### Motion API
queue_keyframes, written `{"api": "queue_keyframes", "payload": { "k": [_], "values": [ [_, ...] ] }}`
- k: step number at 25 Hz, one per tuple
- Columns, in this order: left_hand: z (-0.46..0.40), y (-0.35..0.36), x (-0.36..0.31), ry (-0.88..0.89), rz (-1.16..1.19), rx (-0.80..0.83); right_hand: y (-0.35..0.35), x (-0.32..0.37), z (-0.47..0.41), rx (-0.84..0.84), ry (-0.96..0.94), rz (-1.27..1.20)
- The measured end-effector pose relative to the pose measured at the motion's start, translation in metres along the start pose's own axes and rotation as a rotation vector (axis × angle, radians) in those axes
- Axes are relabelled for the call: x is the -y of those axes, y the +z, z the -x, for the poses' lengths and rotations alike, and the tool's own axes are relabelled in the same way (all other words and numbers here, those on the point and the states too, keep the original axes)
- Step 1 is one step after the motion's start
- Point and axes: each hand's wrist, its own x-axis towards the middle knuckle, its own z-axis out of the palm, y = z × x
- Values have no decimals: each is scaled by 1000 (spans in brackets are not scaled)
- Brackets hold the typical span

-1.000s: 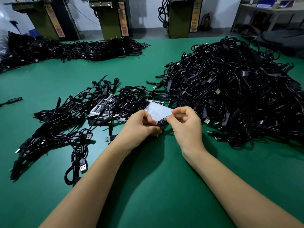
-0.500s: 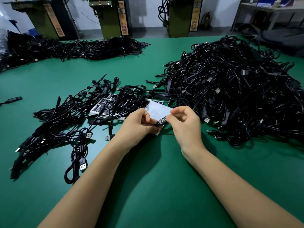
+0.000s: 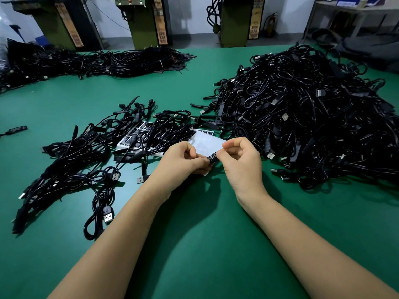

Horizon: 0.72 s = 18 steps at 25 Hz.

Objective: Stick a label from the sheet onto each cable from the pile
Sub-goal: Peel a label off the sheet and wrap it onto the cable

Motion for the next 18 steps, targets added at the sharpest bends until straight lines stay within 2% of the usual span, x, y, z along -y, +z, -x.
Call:
{"api": "queue_keyframes", "payload": {
  "k": [18],
  "values": [
    [2, 12, 0, 23, -29, -123, 1, 5, 4, -10, -16, 74]
  ]
}}
